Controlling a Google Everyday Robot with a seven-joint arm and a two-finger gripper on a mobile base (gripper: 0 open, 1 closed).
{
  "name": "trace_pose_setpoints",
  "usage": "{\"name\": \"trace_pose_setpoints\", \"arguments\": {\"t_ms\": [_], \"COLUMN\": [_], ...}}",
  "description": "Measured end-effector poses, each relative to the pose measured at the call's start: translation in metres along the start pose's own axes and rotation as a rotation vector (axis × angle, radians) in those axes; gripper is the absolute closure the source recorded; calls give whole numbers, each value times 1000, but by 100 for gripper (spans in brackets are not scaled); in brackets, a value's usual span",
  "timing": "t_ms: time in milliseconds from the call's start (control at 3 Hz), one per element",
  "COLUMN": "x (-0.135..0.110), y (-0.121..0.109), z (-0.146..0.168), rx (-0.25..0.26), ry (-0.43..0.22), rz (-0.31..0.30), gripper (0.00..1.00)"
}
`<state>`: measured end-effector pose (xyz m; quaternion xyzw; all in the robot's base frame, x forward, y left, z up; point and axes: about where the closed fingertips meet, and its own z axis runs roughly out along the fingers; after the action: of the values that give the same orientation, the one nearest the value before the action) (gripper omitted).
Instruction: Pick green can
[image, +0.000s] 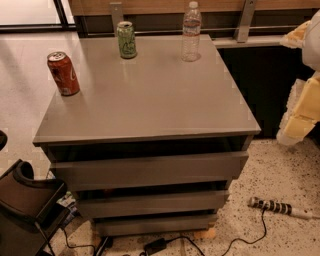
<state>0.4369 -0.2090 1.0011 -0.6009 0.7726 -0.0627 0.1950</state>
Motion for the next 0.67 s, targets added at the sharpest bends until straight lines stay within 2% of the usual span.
{"name": "trace_pose_setpoints", "arguments": {"t_ms": [333, 667], "x": [0, -5], "y": [0, -8], "z": [0, 11], "rx": [0, 36], "ry": [0, -52], "rz": [0, 34], "gripper": [0, 0]}}
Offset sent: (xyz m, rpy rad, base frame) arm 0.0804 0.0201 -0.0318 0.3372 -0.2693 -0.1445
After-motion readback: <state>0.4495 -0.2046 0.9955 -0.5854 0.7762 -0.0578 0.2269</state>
